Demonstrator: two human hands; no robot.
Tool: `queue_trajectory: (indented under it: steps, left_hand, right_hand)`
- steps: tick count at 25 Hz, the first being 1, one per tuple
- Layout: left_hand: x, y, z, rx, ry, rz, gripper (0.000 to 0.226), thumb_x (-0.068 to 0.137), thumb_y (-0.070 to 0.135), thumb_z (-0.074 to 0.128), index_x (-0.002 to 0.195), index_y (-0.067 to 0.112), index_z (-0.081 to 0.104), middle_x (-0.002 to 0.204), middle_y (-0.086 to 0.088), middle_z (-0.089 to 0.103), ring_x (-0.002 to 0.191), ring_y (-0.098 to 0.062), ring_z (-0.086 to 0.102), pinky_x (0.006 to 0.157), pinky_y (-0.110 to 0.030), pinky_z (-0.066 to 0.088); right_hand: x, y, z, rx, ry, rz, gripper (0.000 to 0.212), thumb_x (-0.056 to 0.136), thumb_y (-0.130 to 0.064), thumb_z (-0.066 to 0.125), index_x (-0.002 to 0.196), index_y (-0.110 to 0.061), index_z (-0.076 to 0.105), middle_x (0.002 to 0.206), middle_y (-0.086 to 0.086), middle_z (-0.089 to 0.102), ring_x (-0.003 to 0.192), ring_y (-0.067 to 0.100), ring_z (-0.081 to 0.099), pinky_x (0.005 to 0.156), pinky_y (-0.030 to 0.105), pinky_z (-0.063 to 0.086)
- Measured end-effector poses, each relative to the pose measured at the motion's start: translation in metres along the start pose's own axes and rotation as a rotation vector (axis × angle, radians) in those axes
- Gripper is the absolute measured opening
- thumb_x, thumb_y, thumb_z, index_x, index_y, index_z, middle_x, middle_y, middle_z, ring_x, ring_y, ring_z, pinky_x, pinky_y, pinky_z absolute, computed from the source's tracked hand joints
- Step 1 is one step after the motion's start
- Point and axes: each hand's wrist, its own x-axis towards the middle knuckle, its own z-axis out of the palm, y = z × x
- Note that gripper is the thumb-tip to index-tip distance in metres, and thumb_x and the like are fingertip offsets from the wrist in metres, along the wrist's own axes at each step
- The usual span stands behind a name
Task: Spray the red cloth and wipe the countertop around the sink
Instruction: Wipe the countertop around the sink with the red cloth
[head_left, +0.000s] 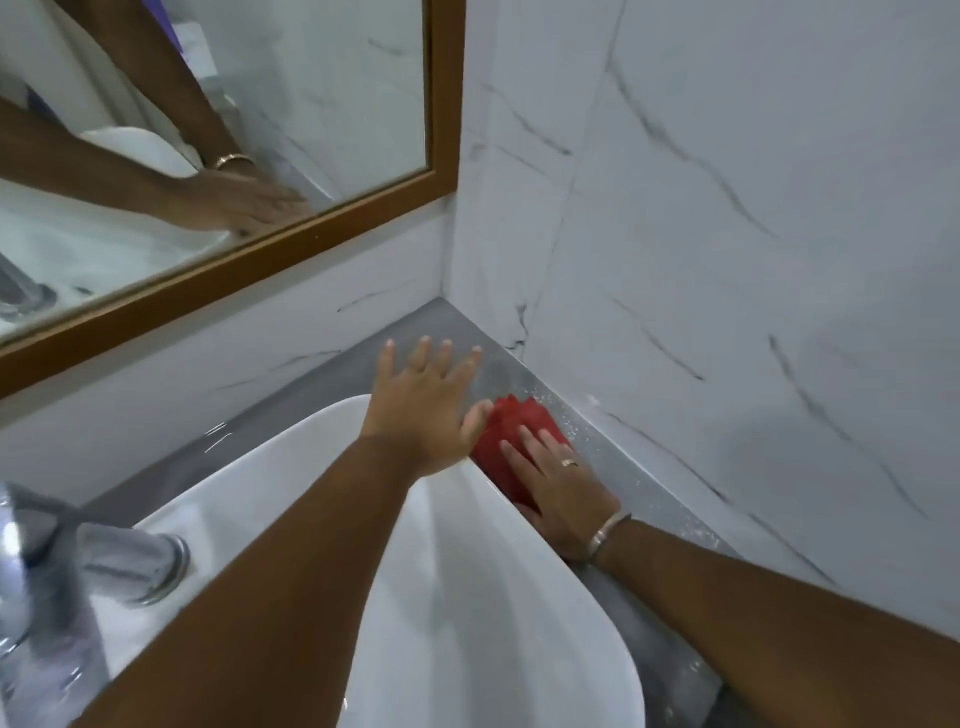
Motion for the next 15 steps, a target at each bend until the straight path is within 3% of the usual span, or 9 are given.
queue_trajectory:
  steps: [4,7,8,10,12,15]
  left_hand:
    - [0.006,-0.005,0.001,0.053,0.032,0.026,0.070,0.094,0.057,0.018,0.158,0.030,0.026,0.162,-0.007,0.032,0.152,-0.030,0.017,0.118,-0.065,0.000]
    - [0.008,-0.005,0.004,0.068,0.017,0.022,0.070,0.094,0.056,0.013,0.157,0.030,0.028,0.159,-0.002,0.038,0.150,-0.029,0.024,0.119,-0.064,0.003]
    - [0.008,-0.006,0.005,0.068,0.016,0.021,0.070,0.093,0.056,0.012,0.156,0.031,0.030,0.158,-0.001,0.040,0.149,-0.029,0.027,0.120,-0.063,0.004]
    - [0.010,-0.007,0.005,0.060,0.004,0.007,0.072,0.091,0.056,0.011,0.155,0.031,0.032,0.156,-0.001,0.044,0.147,-0.029,0.031,0.120,-0.063,0.006]
    - [0.009,-0.006,0.002,0.057,-0.032,0.000,0.073,0.091,0.056,0.009,0.157,0.031,0.028,0.157,-0.002,0.042,0.148,-0.029,0.029,0.120,-0.063,0.006]
    - [0.006,-0.005,-0.004,0.051,-0.070,-0.002,0.069,0.095,0.054,0.014,0.159,0.030,0.018,0.161,-0.003,0.035,0.151,-0.029,0.022,0.119,-0.063,0.004]
  right_hand:
    - [0.074,-0.021,0.003,-0.075,-0.029,-0.061,0.073,0.093,-0.049,0.012,0.157,-0.017,0.028,0.163,0.017,0.024,0.149,0.044,0.022,0.119,0.058,0.023]
    - [0.139,-0.034,-0.002,-0.026,0.067,-0.072,0.062,0.099,-0.037,0.021,0.157,-0.014,0.019,0.166,0.015,0.016,0.153,0.035,0.011,0.124,0.043,0.013]
    - [0.160,-0.034,-0.010,0.052,0.013,-0.025,0.059,0.102,-0.032,0.030,0.156,-0.010,0.019,0.165,0.017,0.016,0.154,0.032,0.010,0.123,0.036,0.012]
    - [0.184,-0.023,-0.022,0.053,0.025,0.027,0.062,0.105,-0.037,0.031,0.158,-0.012,0.012,0.167,0.015,0.009,0.154,0.032,0.007,0.122,0.037,0.012]
    - [0.148,0.004,-0.017,-0.072,0.086,0.093,0.061,0.105,-0.041,0.025,0.160,-0.019,0.011,0.167,0.014,0.008,0.154,0.033,0.008,0.125,0.046,0.013]
    - [-0.014,0.053,0.030,-0.177,0.137,0.180,0.062,0.103,-0.040,0.010,0.157,-0.014,0.025,0.164,0.016,0.021,0.149,0.037,0.027,0.123,0.049,0.021]
